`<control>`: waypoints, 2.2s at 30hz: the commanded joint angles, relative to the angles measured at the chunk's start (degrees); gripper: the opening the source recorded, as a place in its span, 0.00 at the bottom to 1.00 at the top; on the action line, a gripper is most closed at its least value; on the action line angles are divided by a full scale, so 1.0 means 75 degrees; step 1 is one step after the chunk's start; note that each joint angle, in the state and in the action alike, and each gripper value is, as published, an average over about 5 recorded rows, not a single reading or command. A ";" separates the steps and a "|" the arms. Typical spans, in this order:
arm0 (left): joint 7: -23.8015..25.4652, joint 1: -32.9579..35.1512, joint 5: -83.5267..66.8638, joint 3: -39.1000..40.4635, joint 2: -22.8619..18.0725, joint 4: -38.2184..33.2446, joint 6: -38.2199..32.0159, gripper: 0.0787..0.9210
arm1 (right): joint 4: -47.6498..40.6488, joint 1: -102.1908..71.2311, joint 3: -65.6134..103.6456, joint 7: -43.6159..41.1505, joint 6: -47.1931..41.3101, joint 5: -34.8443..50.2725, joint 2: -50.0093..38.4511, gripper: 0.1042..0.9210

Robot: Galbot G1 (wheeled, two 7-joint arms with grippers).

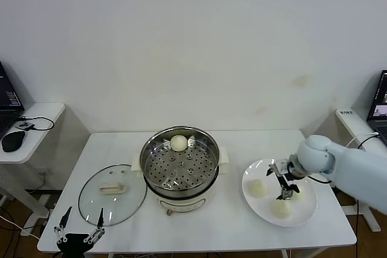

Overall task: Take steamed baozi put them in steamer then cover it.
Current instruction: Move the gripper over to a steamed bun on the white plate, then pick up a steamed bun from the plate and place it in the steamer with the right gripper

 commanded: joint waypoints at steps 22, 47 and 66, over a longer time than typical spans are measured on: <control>-0.0043 -0.0046 -0.0024 -0.0139 0.0011 0.0193 -0.0101 0.88 | -0.1762 -0.0860 0.0554 0.0209 -0.0019 -0.0415 0.1684 0.77; -0.0064 -0.0230 -0.0073 -0.0014 0.0132 0.0311 -0.0109 0.88 | -0.0482 0.3200 -0.1162 -0.0892 -0.0335 0.1543 0.0925 0.67; -0.0016 -0.0454 -0.0352 -0.0083 0.0279 0.0403 -0.0074 0.88 | -0.1120 0.5085 -0.2249 0.0688 -0.2128 0.4686 0.4934 0.69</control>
